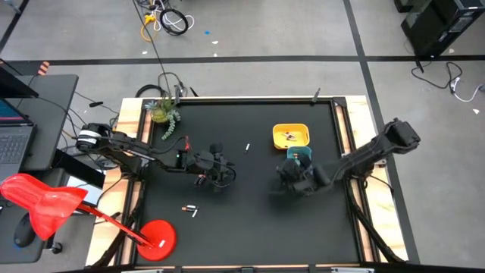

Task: Sort batteries
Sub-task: Put the silver black battery into the yellow bin

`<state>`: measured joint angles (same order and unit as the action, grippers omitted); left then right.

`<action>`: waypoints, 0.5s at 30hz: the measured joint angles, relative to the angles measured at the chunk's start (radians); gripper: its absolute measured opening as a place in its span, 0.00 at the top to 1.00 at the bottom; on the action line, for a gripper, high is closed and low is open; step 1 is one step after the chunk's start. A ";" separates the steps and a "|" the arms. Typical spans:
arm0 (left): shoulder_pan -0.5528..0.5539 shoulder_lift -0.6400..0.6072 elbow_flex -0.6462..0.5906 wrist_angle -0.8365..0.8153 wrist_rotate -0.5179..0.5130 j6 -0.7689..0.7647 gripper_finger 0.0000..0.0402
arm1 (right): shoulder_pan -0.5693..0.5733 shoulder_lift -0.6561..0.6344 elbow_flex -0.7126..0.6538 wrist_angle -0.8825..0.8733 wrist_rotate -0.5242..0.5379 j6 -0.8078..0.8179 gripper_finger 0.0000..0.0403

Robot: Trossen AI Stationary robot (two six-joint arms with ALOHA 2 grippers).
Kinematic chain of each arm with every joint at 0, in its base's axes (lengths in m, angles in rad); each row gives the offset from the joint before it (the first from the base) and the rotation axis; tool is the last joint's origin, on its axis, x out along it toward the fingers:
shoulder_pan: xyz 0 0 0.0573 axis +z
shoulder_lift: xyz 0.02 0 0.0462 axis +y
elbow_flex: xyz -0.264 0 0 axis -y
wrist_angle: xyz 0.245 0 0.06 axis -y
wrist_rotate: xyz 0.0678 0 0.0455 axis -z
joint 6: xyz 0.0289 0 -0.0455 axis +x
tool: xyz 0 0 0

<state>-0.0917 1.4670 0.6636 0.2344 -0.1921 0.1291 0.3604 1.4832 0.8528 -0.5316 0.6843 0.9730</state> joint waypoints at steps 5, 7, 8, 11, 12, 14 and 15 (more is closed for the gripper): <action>0.000 0.000 0.000 0.000 0.000 0.000 0.61 | -0.176 -0.075 0.000 -0.013 0.034 -0.162 0.94; 0.000 0.000 0.000 0.000 0.000 0.000 0.61 | -0.252 -0.091 0.000 -0.024 0.033 -0.213 0.94; 0.000 0.000 0.000 0.000 0.000 0.000 0.61 | -0.290 -0.096 0.000 -0.027 0.033 -0.238 0.93; 0.000 0.000 0.000 -0.001 0.000 0.000 0.61 | -0.393 -0.096 0.000 -0.031 0.018 -0.300 0.93; 0.000 0.000 0.000 -0.001 0.000 0.000 0.61 | -0.425 -0.095 0.000 -0.030 -0.008 -0.316 0.92; 0.000 0.000 0.000 -0.001 0.000 0.000 0.61 | -0.483 -0.086 -0.007 -0.012 -0.075 -0.333 0.90; 0.000 0.000 0.000 -0.002 0.000 0.000 0.61 | -0.507 -0.080 -0.012 -0.011 -0.110 -0.340 0.89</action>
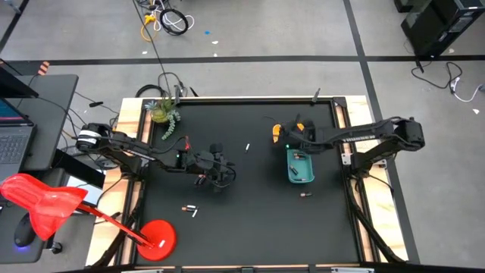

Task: Sort batteries
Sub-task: Put the silver black battery into the yellow bin, then put the gold black battery into the blue bin

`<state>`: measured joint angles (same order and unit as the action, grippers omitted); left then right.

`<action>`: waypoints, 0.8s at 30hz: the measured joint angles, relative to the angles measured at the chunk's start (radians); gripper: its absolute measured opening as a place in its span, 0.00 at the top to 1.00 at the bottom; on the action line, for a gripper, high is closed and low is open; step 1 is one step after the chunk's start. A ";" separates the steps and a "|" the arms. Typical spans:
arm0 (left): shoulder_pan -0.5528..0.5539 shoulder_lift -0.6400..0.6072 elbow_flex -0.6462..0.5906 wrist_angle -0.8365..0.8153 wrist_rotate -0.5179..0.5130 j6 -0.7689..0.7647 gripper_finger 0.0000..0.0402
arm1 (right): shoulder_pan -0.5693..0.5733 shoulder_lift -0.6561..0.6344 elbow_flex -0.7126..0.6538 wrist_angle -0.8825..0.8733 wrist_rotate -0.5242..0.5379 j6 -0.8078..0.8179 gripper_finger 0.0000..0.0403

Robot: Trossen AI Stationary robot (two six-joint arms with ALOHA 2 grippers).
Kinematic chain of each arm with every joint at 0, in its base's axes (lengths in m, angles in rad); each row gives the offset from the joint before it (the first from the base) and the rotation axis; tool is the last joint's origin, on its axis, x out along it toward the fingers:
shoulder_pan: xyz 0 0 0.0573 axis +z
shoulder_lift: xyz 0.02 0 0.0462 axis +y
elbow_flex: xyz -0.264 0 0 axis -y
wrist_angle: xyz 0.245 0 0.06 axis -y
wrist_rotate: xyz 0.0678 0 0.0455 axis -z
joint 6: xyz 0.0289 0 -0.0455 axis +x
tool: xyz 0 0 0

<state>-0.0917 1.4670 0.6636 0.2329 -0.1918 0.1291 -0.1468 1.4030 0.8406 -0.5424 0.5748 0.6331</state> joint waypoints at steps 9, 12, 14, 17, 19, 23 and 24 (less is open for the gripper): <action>0.000 0.000 0.000 -0.001 0.000 0.002 0.61 | -0.052 -0.020 0.016 -0.024 -0.143 -0.058 0.67; 0.000 0.000 0.000 -0.001 0.000 0.002 0.61 | 0.032 -0.088 0.042 -0.027 -0.147 -0.066 0.65; 0.000 0.000 0.000 -0.002 0.000 0.002 0.61 | 0.126 -0.129 0.044 -0.028 -0.155 -0.078 0.65; 0.000 0.000 0.000 -0.002 0.000 0.002 0.61 | 0.314 -0.152 0.042 -0.055 -0.161 -0.077 0.68; 0.000 0.000 0.000 -0.001 0.000 0.002 0.61 | 0.446 -0.144 0.022 -0.057 -0.158 -0.050 0.69; 0.000 0.000 0.000 0.000 0.000 -0.001 0.61 | 0.681 -0.078 -0.013 -0.059 -0.086 0.094 0.72; -0.001 0.000 0.000 0.000 0.000 -0.004 0.61 | 0.731 -0.054 -0.015 -0.057 -0.069 0.127 0.73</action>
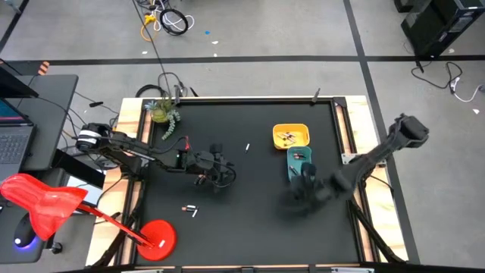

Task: Sort batteries
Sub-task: Put the gold black battery into the blue bin

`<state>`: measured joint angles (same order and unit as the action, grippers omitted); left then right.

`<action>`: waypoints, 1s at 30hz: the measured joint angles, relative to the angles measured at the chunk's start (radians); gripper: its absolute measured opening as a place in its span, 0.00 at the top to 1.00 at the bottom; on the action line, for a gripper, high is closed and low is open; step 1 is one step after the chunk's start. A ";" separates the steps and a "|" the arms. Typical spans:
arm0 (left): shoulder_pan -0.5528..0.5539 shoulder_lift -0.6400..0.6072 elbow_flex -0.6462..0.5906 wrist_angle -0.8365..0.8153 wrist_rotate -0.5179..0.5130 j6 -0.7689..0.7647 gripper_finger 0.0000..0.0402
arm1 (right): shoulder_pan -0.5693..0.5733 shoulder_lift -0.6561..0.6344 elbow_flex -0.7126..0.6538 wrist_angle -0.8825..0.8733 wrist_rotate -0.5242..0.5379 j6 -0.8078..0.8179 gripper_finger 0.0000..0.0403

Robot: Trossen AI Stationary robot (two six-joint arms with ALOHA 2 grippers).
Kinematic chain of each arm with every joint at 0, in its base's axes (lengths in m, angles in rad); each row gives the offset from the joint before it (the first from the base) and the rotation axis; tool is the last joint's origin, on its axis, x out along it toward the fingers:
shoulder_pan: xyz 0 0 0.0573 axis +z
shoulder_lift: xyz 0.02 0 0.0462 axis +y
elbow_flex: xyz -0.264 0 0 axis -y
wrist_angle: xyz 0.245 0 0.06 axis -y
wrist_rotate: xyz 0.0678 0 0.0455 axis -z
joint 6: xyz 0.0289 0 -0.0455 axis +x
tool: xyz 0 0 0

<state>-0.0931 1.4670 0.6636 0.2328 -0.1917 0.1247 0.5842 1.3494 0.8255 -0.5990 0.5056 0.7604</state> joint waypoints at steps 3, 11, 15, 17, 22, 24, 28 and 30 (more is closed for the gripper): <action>-0.006 0.000 0.000 0.003 0.000 -0.003 0.61 | 0.113 0.073 -0.001 -0.004 0.048 0.108 0.73; -0.019 0.000 0.000 0.022 0.000 -0.005 0.61 | 0.228 0.208 -0.001 -0.142 0.062 0.433 0.73; -0.019 0.000 0.000 0.025 0.000 -0.001 0.61 | 0.258 0.220 -0.001 -0.247 0.063 0.536 0.73; -0.019 0.000 0.000 0.026 0.000 0.000 0.61 | 0.265 0.215 -0.001 -0.288 0.063 0.578 0.73; -0.019 0.000 0.000 0.028 0.000 0.003 0.61 | 0.259 0.206 -0.001 -0.322 0.011 0.589 0.73; -0.019 0.000 0.000 0.033 0.000 0.003 0.61 | 0.249 0.206 -0.001 -0.321 -0.014 0.569 0.73; -0.019 0.000 0.000 0.049 0.000 0.004 0.61 | 0.229 0.205 -0.014 -0.318 -0.027 0.528 0.73; -0.019 0.000 0.000 0.063 0.000 0.004 0.61 | 0.212 0.205 -0.027 -0.308 -0.035 0.508 0.73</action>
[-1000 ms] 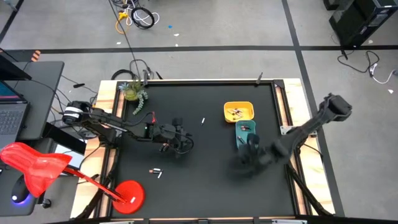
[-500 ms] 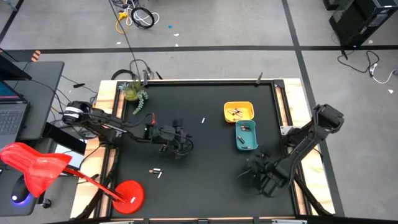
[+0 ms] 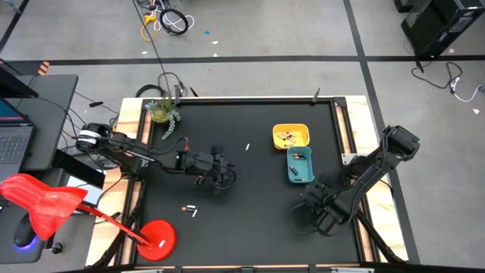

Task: Sort batteries
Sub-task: Put the gold black battery into the blue bin

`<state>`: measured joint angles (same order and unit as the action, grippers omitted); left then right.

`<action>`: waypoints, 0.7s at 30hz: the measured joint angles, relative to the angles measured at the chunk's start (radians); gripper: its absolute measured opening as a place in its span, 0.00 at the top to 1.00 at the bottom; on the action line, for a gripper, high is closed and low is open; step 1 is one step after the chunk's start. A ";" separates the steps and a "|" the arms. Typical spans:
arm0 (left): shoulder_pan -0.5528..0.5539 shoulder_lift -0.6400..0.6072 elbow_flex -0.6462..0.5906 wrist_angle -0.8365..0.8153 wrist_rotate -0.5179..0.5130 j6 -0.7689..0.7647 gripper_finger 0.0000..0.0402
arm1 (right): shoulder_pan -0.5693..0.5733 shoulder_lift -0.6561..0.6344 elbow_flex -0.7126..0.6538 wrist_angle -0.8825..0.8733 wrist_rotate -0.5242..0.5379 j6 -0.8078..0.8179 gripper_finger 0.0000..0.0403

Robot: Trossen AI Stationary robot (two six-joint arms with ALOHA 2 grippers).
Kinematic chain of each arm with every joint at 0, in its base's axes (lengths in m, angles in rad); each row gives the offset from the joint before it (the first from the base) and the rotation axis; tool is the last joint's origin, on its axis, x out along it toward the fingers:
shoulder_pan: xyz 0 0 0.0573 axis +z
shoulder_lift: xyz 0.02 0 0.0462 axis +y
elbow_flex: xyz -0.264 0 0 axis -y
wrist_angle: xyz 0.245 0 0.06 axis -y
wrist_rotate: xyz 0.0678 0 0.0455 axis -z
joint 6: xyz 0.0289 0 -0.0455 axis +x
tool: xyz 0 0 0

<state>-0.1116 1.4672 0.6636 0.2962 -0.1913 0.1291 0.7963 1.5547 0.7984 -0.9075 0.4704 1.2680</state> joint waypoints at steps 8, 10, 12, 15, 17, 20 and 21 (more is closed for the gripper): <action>0.000 0.000 0.000 0.007 0.000 0.023 0.61 | -0.068 -0.003 -0.102 0.198 -0.073 -0.117 0.73; 0.000 0.000 0.000 0.012 0.000 0.024 0.61 | -0.079 -0.008 -0.133 0.246 -0.091 -0.125 0.73; 0.000 0.000 0.000 0.019 0.000 0.029 0.61 | -0.086 -0.011 -0.151 0.273 -0.107 -0.126 0.74; 0.000 0.000 0.000 0.022 0.000 0.044 0.61 | -0.087 -0.013 -0.154 0.281 -0.112 -0.115 0.76; 0.000 0.000 0.000 0.025 -0.001 0.046 0.61 | -0.087 -0.013 -0.154 0.280 -0.112 -0.091 0.80; 0.000 0.000 0.000 0.025 -0.001 0.045 0.61 | -0.089 -0.013 -0.153 0.285 -0.117 -0.066 0.88; 0.000 0.000 0.000 0.025 -0.001 0.045 0.61 | -0.089 -0.013 -0.153 0.290 -0.117 -0.064 0.88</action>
<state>-0.1112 1.4673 0.6636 0.3214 -0.1925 0.1738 0.7071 1.5414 0.6450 -0.6172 0.3532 1.2036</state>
